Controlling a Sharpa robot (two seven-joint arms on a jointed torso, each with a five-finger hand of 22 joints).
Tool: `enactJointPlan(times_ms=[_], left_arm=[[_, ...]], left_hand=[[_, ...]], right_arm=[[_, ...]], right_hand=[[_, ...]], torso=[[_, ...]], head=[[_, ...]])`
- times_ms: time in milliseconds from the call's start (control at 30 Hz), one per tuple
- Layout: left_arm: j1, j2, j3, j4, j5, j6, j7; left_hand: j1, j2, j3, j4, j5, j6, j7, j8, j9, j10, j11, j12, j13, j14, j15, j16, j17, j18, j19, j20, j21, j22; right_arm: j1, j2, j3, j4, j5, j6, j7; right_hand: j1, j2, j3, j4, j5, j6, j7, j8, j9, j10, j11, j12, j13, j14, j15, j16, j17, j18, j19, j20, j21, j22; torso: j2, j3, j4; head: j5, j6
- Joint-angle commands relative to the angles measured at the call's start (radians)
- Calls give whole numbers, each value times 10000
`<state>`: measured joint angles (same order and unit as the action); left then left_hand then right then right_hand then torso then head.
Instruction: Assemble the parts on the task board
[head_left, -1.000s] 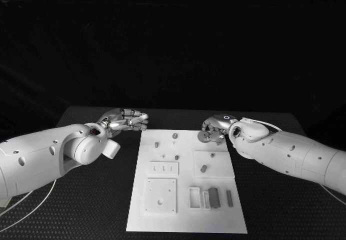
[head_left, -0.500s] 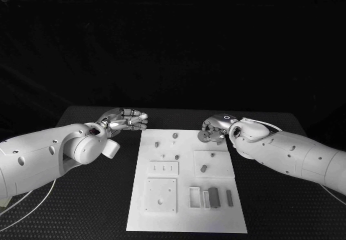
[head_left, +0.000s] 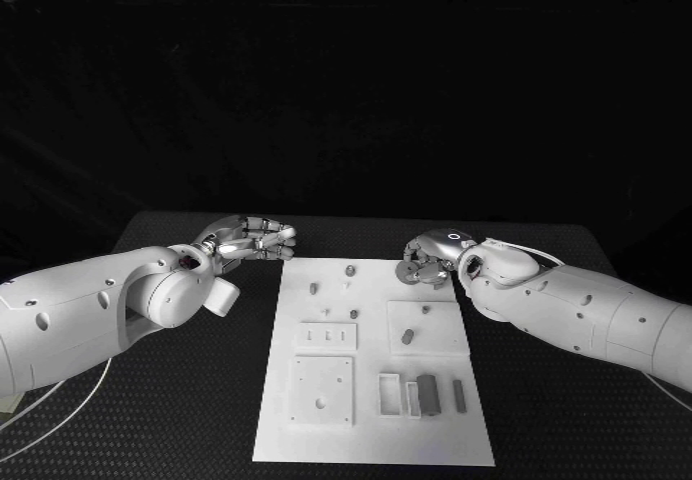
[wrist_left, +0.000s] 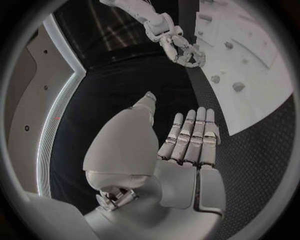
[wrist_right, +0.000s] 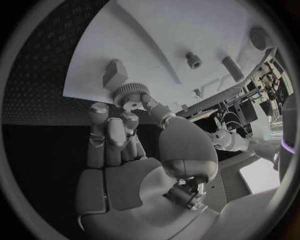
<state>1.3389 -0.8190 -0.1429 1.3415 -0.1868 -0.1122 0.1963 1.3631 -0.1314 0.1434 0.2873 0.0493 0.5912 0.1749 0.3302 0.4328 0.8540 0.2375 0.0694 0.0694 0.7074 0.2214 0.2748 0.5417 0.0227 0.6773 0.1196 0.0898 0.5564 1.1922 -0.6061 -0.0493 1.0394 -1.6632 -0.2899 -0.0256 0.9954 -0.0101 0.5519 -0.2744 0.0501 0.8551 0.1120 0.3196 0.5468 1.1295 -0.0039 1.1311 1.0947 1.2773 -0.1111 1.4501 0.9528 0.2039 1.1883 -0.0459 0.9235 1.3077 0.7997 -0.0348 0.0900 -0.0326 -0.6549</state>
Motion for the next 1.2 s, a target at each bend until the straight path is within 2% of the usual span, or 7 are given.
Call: enactJointPlan(times_ms=[33,267,467,633,800,1033,1200], left_arm=[[14,1,8,27,-31,141,96],[14,-19,8,41,-31,131,96],[14,-65,8,84,-32,101,98],[14,-69,9,116,-33,94,102],[15,-77,9,128,-33,80,100],[15,-48,9,135,-33,88,99],[15,-30,9,111,-33,87,92]], left_hand=[[58,12,-52,16,2,71,547,47,12,-45,4,50,15,10,-17,-28,15,48,25,-11,64,16],[63,13,-61,15,2,72,544,49,13,-45,3,50,15,11,-18,-29,17,49,24,-11,64,19],[68,14,-69,14,1,73,542,51,14,-45,4,51,15,11,-18,-29,18,49,23,-11,65,21],[74,14,-77,13,2,73,539,54,15,-43,3,52,15,12,-19,-29,20,50,22,-12,65,24],[81,14,-84,12,2,73,537,55,16,-42,2,53,16,12,-19,-29,21,50,22,-12,66,27],[86,14,-92,12,2,73,536,57,17,-42,2,53,16,13,-19,-29,22,51,22,-12,67,30],[91,14,-99,12,2,71,535,58,18,-41,2,54,16,13,-19,-30,23,51,21,-12,67,32]], right_arm=[[-298,47,-188,36,-359,949,-246],[-279,33,-94,284,-551,713,-379],[-21,-148,115,1097,-904,326,-764],[171,-229,177,1744,-1118,215,-951],[201,-79,188,2349,-1257,249,-1022],[201,434,186,2542,-1411,258,-1137],[199,890,141,2192,-1487,228,-1163]], right_hand=[[18,112,24,-56,4,1308,-138,181,62,17,-90,-67,-11,8,-70,-11,1,579,-21,-47,45,182],[27,132,33,-81,5,1329,-152,187,77,29,-105,-71,-12,30,-86,-3,34,579,-15,-53,49,182],[-9,93,12,-83,4,1343,-163,185,92,46,-117,-79,-16,60,-101,7,69,579,2,-59,57,182],[-5,40,12,-99,5,1355,-174,183,106,64,-129,-88,-21,81,-115,13,80,579,22,-73,65,180],[10,-13,20,-110,5,1337,-177,162,111,78,-134,-100,-27,88,-123,9,71,579,34,-87,66,177],[8,-51,24,-101,5,1303,-169,132,112,87,-129,-114,-33,89,-121,1,58,579,42,-96,62,172],[11,-59,29,-101,5,1291,-166,121,112,90,-126,-119,-34,83,-119,-5,39,579,45,-100,59,169]], torso=[[0,-4,-8],[3,-3,-3],[-6,-9,-22],[-11,-7,-28],[-4,0,-17],[6,-2,18],[1,-9,19]], head=[[3,8],[31,25],[29,50],[33,82],[38,112],[93,117],[126,111]])
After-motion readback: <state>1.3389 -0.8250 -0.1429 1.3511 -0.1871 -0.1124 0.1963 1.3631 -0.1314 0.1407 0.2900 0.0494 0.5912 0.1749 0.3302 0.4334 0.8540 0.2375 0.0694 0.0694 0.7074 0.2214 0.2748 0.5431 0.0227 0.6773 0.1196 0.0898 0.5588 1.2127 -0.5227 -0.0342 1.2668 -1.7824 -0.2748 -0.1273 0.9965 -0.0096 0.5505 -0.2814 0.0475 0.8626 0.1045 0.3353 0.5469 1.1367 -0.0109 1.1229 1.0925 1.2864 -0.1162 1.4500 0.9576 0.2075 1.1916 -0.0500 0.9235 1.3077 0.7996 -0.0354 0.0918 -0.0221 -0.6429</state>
